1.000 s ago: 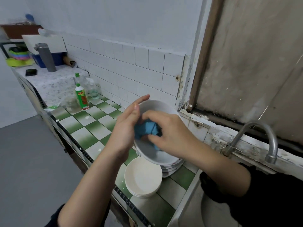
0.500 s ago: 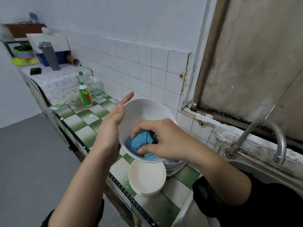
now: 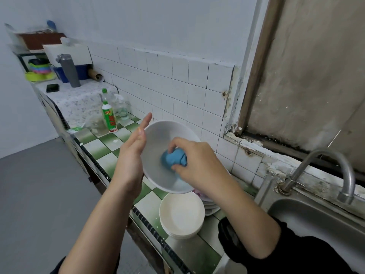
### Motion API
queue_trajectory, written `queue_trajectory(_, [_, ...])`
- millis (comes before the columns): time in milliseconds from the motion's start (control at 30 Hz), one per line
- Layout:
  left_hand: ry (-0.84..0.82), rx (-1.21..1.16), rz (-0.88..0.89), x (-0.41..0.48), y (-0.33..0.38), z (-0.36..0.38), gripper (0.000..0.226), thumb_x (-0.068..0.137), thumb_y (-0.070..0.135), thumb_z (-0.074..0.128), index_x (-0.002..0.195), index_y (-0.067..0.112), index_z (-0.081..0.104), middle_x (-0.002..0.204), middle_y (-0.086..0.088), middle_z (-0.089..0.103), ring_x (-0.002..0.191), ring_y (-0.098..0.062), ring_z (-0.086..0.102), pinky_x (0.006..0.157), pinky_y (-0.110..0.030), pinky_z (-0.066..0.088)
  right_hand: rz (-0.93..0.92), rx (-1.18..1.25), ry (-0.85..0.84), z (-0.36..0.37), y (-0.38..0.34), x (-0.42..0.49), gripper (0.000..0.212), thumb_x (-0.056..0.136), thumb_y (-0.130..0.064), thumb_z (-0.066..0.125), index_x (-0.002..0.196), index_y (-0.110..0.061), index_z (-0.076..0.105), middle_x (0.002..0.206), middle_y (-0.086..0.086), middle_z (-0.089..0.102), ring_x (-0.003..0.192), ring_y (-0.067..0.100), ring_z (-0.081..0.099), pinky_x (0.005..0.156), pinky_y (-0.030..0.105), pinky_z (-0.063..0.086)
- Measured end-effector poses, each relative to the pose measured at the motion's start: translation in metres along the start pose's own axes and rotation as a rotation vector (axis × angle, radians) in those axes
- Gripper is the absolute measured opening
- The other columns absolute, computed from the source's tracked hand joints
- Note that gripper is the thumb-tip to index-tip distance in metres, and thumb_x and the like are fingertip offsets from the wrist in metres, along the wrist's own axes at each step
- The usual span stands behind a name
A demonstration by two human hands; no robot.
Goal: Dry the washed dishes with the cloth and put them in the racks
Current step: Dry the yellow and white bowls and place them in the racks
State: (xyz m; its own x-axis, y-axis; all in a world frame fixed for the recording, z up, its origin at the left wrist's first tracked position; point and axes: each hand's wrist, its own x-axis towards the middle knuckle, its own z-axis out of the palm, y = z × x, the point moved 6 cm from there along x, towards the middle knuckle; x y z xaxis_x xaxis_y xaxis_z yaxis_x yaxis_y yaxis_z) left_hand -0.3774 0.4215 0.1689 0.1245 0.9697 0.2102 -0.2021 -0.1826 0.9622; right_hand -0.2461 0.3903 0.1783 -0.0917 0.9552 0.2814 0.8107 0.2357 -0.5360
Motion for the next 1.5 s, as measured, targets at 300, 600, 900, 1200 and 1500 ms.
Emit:
queue_trajectory(300, [-0.053,-0.090,0.006,-0.004,-0.016,0.021,0.034,0.106,0.024,0.029,0.125,0.034,0.055,0.117,0.002,0.070,0.105,-0.011,0.067,0.087,-0.020,0.053,-0.033,0.619,0.286,0.008,0.001,0.005,0.040,0.075,-0.009,0.079,0.085,-0.031,0.048,0.090,-0.002,0.064,0.083,0.017,0.064,0.076,0.040,0.055])
queue_trajectory(600, [-0.037,-0.118,-0.068,0.007,-0.012,0.023,0.037,0.105,0.027,0.028,0.128,0.032,0.057,0.113,-0.003,0.070,0.113,-0.023,0.064,0.099,-0.035,0.050,-0.103,0.729,0.069,0.008,0.000,0.008,0.036,0.071,-0.012,0.078,0.086,-0.029,0.051,0.087,-0.012,0.062,0.090,0.020,0.064,0.088,0.043,0.054])
queue_trajectory(900, [-0.077,-0.015,-0.017,0.013,-0.003,0.026,0.034,0.103,0.041,0.031,0.127,0.045,0.055,0.131,0.007,0.061,0.122,-0.020,0.058,0.098,-0.035,0.048,-0.093,-0.226,-0.001,-0.029,0.014,0.000,0.041,0.074,0.005,0.056,0.090,-0.032,0.061,0.090,-0.015,0.047,0.082,0.003,0.038,0.069,0.028,0.034])
queue_trajectory(1200, [-0.172,-0.072,-0.066,0.011,-0.013,0.053,0.036,0.104,0.034,0.031,0.131,0.031,0.054,0.129,0.001,0.064,0.121,-0.015,0.059,0.102,-0.029,0.047,-0.090,0.590,0.464,-0.032,0.026,0.011,0.039,0.072,-0.009,0.079,0.084,-0.032,0.051,0.086,-0.012,0.063,0.085,0.010,0.063,0.081,0.027,0.053])
queue_trajectory(1500, [-0.191,-0.045,-0.103,0.010,-0.011,0.035,0.035,0.096,0.047,0.044,0.127,0.044,0.060,0.140,0.004,0.054,0.128,-0.013,0.051,0.106,-0.032,0.041,-0.330,0.351,-0.518,-0.035,-0.003,-0.032,0.042,0.070,-0.001,0.080,0.087,-0.020,0.047,0.084,-0.005,0.053,0.072,0.013,0.048,0.063,0.026,0.041])
